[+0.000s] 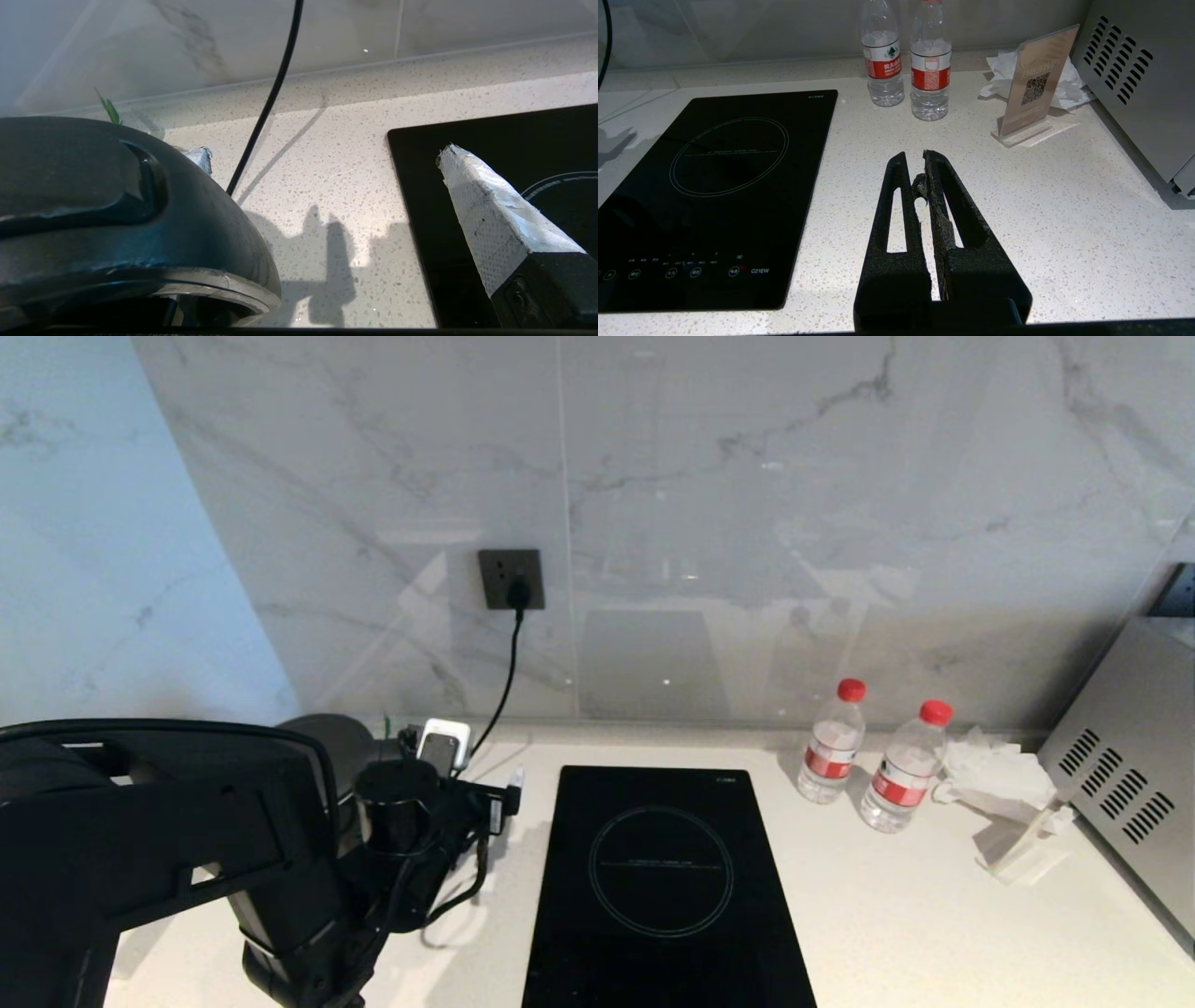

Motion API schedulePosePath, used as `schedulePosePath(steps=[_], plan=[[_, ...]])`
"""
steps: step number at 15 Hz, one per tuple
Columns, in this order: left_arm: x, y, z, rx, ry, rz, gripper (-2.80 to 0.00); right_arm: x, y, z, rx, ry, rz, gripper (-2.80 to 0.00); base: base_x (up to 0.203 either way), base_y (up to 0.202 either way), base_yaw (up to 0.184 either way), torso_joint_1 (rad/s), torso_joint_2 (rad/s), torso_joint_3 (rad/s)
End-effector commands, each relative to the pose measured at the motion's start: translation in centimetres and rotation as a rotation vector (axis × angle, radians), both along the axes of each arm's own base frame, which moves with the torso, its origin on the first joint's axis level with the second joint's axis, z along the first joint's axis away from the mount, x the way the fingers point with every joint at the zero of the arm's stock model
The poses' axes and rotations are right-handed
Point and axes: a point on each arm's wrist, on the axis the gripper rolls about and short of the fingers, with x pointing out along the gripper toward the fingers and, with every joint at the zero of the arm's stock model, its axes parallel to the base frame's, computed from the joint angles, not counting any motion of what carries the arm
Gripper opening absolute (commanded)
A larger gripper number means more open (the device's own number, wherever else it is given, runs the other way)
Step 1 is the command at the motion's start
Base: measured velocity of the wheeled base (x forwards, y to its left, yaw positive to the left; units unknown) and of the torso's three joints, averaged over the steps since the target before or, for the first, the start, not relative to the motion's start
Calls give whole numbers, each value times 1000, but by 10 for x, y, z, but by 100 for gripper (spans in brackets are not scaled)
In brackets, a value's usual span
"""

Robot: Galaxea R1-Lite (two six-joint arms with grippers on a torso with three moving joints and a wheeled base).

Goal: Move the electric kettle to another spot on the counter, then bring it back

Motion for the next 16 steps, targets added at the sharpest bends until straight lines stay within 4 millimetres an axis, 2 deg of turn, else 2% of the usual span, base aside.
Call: schedulePosePath(steps=[1, 7, 16], plan=[[4, -2, -7, 8, 7, 2, 0, 0, 0, 0, 1, 0, -1, -280, 0, 0, 0, 0, 0, 0], [17, -2, -10, 4, -8, 17, 0, 0, 0, 0, 1, -2, -1, -280, 0, 0, 0, 0, 0, 0], [20, -5, -14, 16, 23, -27, 0, 0, 0, 0, 1, 0, -1, -280, 0, 0, 0, 0, 0, 0]])
